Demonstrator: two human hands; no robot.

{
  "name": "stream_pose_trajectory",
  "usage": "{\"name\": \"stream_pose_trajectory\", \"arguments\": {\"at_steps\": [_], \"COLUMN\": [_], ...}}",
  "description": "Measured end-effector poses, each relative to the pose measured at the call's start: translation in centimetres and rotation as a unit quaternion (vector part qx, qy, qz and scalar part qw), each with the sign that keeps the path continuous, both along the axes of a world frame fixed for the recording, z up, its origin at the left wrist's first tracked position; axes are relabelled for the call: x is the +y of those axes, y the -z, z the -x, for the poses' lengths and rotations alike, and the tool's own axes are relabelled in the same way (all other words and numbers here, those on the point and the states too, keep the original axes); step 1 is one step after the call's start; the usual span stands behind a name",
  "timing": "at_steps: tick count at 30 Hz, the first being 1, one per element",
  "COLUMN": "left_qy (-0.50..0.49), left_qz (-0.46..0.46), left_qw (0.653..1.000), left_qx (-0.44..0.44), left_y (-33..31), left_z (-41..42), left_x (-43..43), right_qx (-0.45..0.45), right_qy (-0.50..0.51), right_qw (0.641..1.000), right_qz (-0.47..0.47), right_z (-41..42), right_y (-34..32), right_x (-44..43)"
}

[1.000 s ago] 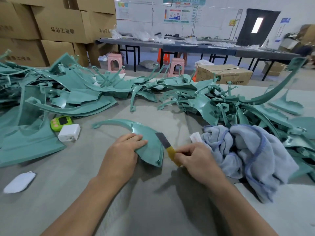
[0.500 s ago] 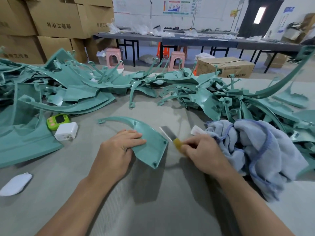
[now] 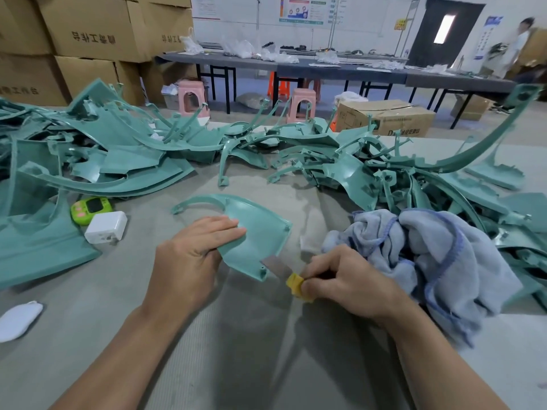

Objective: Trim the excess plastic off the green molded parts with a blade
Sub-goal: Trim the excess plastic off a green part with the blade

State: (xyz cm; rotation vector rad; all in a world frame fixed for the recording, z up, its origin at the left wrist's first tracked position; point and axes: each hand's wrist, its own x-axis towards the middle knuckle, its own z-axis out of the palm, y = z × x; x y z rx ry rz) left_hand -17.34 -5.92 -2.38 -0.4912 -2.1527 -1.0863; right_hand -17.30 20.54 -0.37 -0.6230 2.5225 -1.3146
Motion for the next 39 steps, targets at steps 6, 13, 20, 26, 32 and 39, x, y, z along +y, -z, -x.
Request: {"name": "stream_pose_trajectory", "arguments": {"at_steps": [6,13,20,26,32,39], "left_qy": [0.003,0.011,0.027,0.043,0.094,0.031], "left_qz": [0.009,0.003,-0.007,-0.02,0.053,0.076], "left_qw": [1.0,1.0,1.0,0.999,0.994,0.997], "left_qx": [0.003,-0.005,0.008,0.008,0.025,-0.005], "left_y": [0.4,0.1,0.0,0.6,0.0,-0.2], "left_z": [0.2,-0.3,-0.3,-0.1,-1.0,-1.2], "left_x": [-0.3,0.0,0.1,-0.2,0.9,2.3], "right_qx": [0.074,0.039,-0.006,0.022,-0.239,-0.196], "right_qy": [0.243,0.202,0.082,0.325,0.231,0.211], "right_qw": [0.967,0.976,0.987,0.944,0.875,0.858], "right_qz": [0.012,-0.077,0.142,-0.049,0.351,0.426], "right_z": [0.6,0.2,-0.8,0.3,0.2,0.1], "right_y": [0.6,0.0,-0.9,0.4,-0.8,-0.2], "right_x": [0.7,-0.7,-0.6,0.2,-0.3,-1.7]}}
